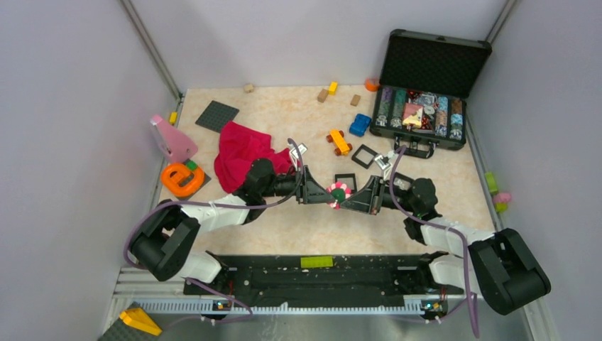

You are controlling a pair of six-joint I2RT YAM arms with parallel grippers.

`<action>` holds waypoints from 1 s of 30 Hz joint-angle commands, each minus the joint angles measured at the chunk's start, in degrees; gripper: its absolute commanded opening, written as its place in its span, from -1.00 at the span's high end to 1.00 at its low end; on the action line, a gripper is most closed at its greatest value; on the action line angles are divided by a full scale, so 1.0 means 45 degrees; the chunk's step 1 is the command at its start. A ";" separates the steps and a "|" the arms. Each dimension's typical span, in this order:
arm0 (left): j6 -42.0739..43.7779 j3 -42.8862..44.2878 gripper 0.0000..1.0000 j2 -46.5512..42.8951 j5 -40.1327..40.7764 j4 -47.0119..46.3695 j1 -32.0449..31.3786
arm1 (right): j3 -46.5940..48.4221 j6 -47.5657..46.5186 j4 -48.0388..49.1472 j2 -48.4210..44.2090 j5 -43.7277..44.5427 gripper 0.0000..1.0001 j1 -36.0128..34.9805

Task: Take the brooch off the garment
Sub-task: Close the brooch.

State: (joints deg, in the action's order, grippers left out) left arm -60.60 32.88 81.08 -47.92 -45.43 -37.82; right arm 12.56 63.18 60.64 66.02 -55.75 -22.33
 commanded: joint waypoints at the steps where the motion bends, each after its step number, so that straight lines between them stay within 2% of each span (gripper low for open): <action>1: 0.0380 0.0307 0.19 -0.0388 0.0102 -0.0067 0.0035 | 0.0376 0.0077 0.0870 0.0077 -0.0277 1.00 0.0058; 4: 0.0381 0.0319 0.35 -0.0348 0.0088 -0.0044 0.0032 | 0.0371 0.0100 0.0917 0.0109 -0.0341 1.00 0.0048; 8: 0.0328 0.0377 0.72 -0.0211 -0.0020 -0.0102 0.0043 | 0.0391 0.0068 0.0789 0.0133 -0.0412 1.00 0.0049; 10: 0.0267 0.0388 0.99 -0.0152 -0.0053 -0.0235 0.0034 | 0.0360 0.0045 0.0806 0.0184 -0.0443 1.00 0.0047; 12: 0.0211 0.0351 1.00 -0.0127 -0.0051 -0.0338 0.0035 | 0.0336 0.0076 0.0927 0.0200 -0.0463 1.00 0.0040; 17: 0.0159 0.0286 1.00 -0.0147 -0.0027 -0.0295 0.0038 | 0.0266 0.0089 0.1462 0.0078 -0.0483 0.77 0.0040; 22: 0.0054 0.0217 1.00 -0.0178 -0.0043 -0.0406 0.0041 | 0.0342 0.0001 0.1403 -0.0049 -0.0415 0.75 0.0037; 23: 0.0034 0.0181 0.95 -0.0199 -0.0062 -0.0446 0.0027 | 0.0382 -0.0014 0.1250 -0.0048 -0.0401 0.78 0.0034; 26: -0.0008 0.0070 0.54 -0.0354 -0.0003 -0.0611 0.0041 | 0.0413 0.0054 0.1108 0.0039 -0.0460 0.89 0.0035; 30: -0.0069 0.0088 0.44 -0.0354 -0.0096 -0.0692 0.0080 | 0.0366 0.0238 0.1128 0.0175 -0.0539 0.92 0.0029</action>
State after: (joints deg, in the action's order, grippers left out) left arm -61.08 32.99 80.84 -48.38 -46.02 -37.80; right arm 12.56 63.57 61.80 66.83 -56.97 -22.26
